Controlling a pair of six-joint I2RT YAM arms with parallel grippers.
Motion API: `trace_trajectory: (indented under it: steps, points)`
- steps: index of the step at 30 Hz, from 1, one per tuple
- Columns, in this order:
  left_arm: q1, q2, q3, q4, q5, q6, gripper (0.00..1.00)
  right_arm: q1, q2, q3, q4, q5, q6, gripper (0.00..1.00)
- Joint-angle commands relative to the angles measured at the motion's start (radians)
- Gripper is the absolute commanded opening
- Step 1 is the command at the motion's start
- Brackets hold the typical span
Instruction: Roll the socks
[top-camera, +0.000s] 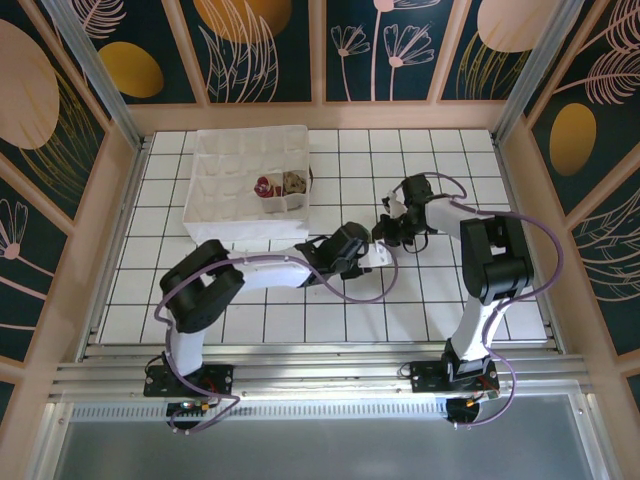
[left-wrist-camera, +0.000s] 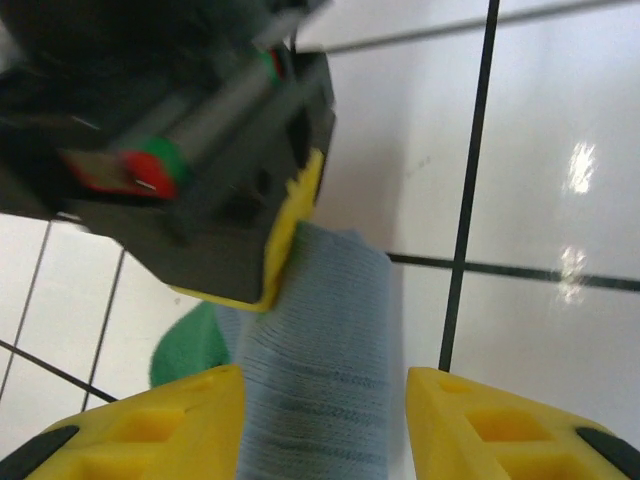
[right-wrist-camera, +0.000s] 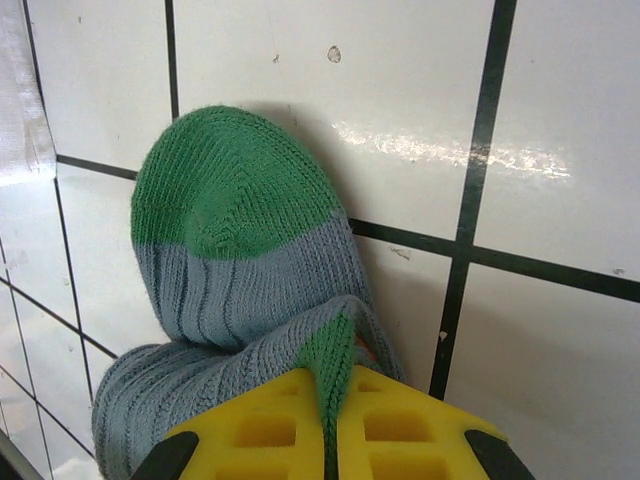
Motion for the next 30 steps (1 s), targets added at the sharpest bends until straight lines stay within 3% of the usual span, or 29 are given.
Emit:
trace_trajectory:
  steps: [1, 7, 11, 14, 16, 18, 21, 26, 30]
  points:
    - [-0.002, 0.053, 0.025, 0.008, -0.084, 0.084, 0.47, 0.008, 0.061, -0.011, -0.103, 0.096, -0.028, 0.0]
    - [-0.01, 0.152, 0.071, -0.004, -0.163, 0.115, 0.42, 0.009, 0.072, -0.009, -0.117, 0.081, -0.028, 0.0]
    - [-0.01, 0.196, 0.112, -0.038, -0.169, 0.088, 0.21, 0.01, 0.061, -0.02, -0.129, 0.074, -0.035, 0.09]
    - [-0.004, 0.182, 0.113, -0.062, -0.106, 0.023, 0.01, 0.006, 0.019, -0.04, -0.126, 0.061, -0.04, 0.28]
    - [0.016, 0.161, 0.117, -0.096, -0.007, -0.048, 0.0, -0.007, -0.03, -0.064, -0.11, 0.035, -0.031, 0.37]
    - [0.057, 0.14, 0.133, -0.153, 0.179, -0.151, 0.0, -0.032, -0.1, -0.097, -0.072, -0.005, -0.009, 0.44]
    - [0.124, 0.127, 0.154, -0.209, 0.471, -0.302, 0.0, -0.073, -0.213, -0.154, -0.009, -0.042, 0.032, 0.47]
    - [0.182, 0.156, 0.175, -0.278, 0.715, -0.429, 0.0, -0.094, -0.352, -0.228, 0.082, -0.04, 0.08, 0.51]
    - [0.227, 0.235, 0.206, -0.328, 0.808, -0.515, 0.0, -0.091, -0.397, -0.287, 0.162, -0.047, 0.115, 0.53]
